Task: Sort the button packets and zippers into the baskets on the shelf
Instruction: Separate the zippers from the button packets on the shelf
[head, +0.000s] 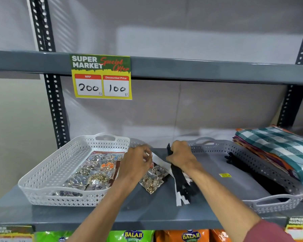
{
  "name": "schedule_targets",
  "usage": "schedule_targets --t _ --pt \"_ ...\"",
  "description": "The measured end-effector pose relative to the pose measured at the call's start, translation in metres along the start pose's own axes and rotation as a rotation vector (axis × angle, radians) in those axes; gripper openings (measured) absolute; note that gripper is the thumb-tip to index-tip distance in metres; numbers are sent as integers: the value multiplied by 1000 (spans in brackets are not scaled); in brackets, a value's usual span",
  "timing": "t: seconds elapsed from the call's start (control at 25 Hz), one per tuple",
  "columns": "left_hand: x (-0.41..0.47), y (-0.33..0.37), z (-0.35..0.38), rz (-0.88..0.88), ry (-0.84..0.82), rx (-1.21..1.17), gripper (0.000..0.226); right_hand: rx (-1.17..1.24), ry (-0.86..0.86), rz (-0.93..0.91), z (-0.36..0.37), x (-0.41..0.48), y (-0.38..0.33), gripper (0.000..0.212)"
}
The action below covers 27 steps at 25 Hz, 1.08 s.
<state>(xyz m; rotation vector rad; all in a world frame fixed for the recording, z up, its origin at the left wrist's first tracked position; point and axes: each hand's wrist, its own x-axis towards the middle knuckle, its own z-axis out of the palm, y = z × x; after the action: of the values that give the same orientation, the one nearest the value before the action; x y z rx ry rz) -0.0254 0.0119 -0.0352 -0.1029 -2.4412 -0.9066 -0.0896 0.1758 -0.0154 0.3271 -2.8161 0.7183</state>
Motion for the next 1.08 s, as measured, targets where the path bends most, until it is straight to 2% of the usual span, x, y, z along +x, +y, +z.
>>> schedule_targets --t 0.16,0.32,0.48,0.64,0.72,0.8,0.84,0.92,1.08 --pt "8 2 21 6 -56 11 19 -108 52 -35 -31 -2 1 26" --pt "13 9 50 81 -163 114 36 -215 2 -79 -22 -14 8 10" --pt "21 19 68 261 -301 252 45 -350 -61 -103 -1 -19 13 14" --pt "26 20 86 322 -417 409 36 -494 -124 -113 0 -29 23 31" --pt "33 11 95 321 -469 393 40 -437 -80 -129 -6 -32 27 30" --pt "38 6 98 324 -515 372 38 -289 47 -120 -15 -28 30 19" --pt "39 6 99 324 -519 365 36 -216 131 -130 -22 -27 33 20" --pt "38 7 98 328 -478 343 35 -121 185 -162 -34 -26 40 24" --pt "48 9 76 299 -312 242 32 41 192 -151 -60 -39 47 19"
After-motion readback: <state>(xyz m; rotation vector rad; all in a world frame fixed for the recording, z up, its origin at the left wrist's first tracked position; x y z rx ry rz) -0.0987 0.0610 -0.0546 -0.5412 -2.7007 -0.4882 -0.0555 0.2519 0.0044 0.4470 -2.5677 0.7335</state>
